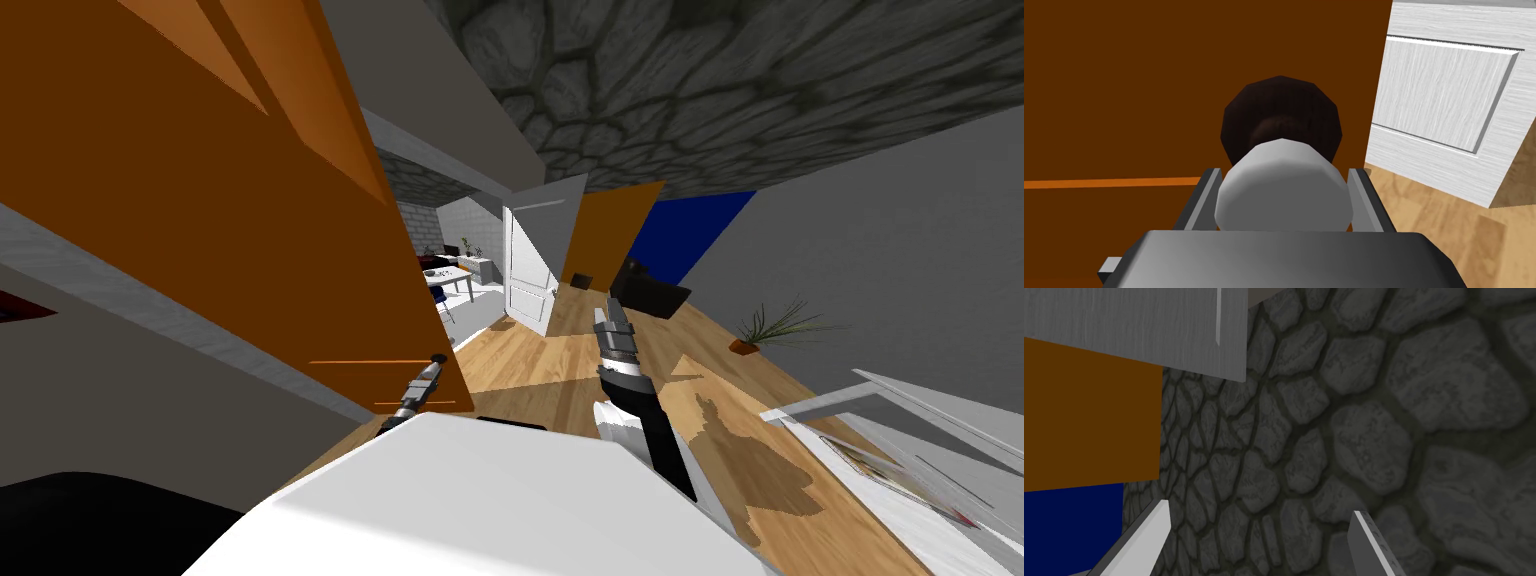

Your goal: Pull the door open

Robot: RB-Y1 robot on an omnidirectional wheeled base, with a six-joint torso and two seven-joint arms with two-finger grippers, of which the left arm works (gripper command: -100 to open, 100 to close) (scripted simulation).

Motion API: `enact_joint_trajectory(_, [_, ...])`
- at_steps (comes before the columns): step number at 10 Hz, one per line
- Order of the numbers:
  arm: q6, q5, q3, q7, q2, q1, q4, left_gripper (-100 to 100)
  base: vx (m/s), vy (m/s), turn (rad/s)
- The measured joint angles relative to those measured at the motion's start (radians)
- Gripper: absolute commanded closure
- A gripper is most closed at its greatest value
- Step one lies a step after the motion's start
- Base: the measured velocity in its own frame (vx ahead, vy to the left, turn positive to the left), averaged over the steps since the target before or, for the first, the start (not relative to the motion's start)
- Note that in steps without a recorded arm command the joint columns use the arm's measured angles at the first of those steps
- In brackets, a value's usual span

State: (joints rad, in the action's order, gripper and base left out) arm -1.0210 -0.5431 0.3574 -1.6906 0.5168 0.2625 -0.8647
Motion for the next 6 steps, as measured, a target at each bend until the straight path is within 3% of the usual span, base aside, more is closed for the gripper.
enact_joint_trajectory(4, [-0.051,0.02,0.036,-0.035,0.023,0.023,0.016,100,-0.195,0.048,-0.113])
enact_joint_trajectory(5, [-0.065,0.024,0.043,-0.044,0.031,0.026,0.021,100,-0.08,0.0,-0.018])
enact_joint_trajectory(6, [-0.066,0.025,0.045,-0.047,0.031,0.028,0.024,100,-0.162,0.037,-0.113])
